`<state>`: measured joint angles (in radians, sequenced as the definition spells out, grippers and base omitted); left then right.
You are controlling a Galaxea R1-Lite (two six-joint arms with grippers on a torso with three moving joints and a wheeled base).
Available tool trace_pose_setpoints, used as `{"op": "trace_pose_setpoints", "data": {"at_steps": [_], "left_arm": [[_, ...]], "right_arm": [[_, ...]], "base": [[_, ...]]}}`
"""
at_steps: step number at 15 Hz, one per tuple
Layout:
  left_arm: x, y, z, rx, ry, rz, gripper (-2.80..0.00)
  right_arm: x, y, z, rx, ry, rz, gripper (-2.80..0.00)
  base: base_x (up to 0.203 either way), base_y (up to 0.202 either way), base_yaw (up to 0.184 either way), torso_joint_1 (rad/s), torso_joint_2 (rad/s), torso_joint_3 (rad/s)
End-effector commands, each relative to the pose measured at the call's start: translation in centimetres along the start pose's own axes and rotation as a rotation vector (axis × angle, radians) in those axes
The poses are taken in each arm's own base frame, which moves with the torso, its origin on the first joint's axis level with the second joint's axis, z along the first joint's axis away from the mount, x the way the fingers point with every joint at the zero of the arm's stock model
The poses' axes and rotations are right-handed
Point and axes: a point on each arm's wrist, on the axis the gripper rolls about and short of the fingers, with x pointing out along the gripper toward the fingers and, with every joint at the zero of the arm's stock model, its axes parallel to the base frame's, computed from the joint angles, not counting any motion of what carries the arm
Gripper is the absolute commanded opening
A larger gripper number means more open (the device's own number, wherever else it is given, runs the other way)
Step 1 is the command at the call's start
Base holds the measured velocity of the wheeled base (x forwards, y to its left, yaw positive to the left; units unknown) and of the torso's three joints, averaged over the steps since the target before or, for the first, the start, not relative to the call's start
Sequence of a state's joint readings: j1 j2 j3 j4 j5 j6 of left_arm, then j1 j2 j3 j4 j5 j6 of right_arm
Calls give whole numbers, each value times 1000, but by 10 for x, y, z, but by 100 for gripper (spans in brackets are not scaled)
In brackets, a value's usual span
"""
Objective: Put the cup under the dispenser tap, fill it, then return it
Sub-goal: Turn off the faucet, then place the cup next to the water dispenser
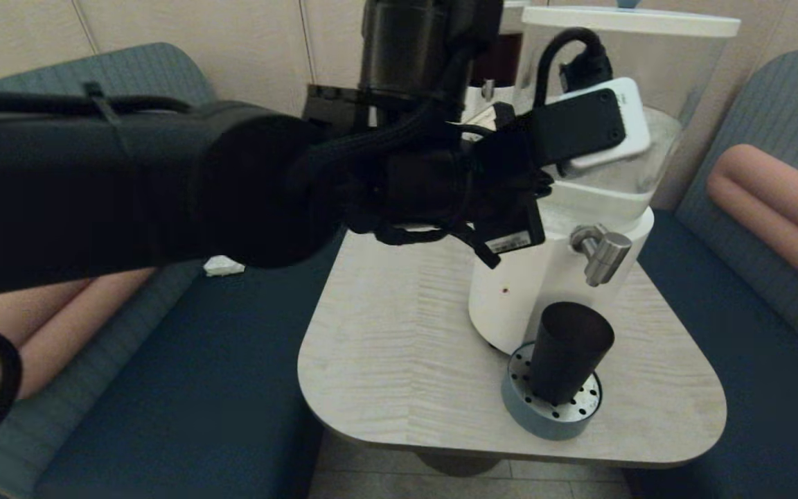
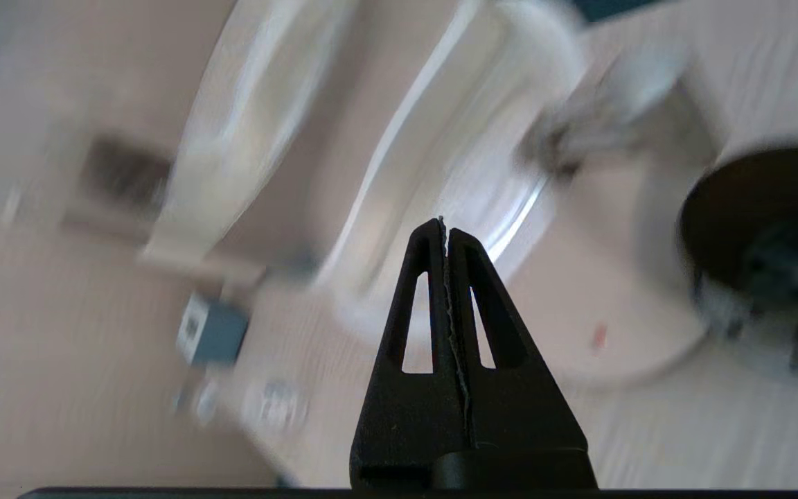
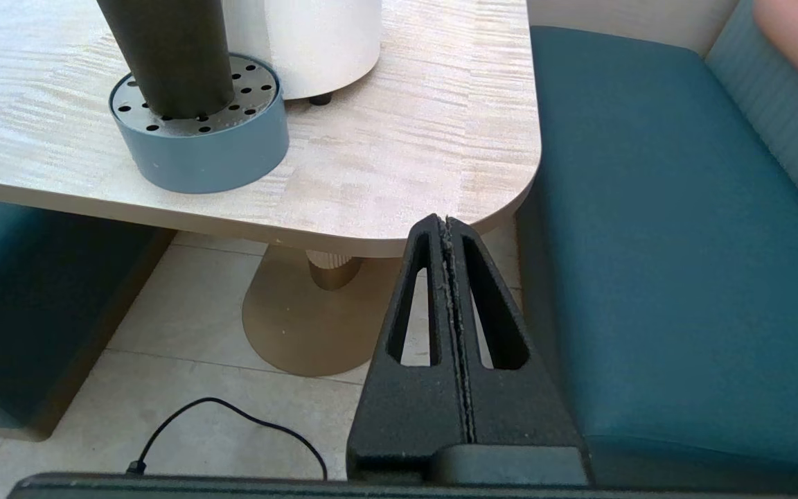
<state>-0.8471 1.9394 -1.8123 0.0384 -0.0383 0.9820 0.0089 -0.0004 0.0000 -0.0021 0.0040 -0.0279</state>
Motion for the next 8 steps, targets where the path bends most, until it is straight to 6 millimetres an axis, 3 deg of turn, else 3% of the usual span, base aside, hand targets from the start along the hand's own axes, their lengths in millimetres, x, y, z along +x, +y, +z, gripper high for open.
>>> {"op": "trace_pose_setpoints", "data": {"at_steps": [1,3,6,8], "left_arm": [[-53,31,5,-13,11,79,-280],[-99,48,8,-118,37,110,-280],[-192,56,8,-405,85,58,-280],[-244,56,-9,-585,54,-44,-280]], "right_arm": [[0,0,0,-3,-4,1,-280],[0,0,0,0,-4,1,-280],[0,0,0,0,-4,1,-280],[0,0,0,0,-4,1,-280]], "base": [[0,0,0,0,0,0],[0,0,0,0,0,0],[0,0,0,0,0,0],[0,0,0,0,0,0]]}}
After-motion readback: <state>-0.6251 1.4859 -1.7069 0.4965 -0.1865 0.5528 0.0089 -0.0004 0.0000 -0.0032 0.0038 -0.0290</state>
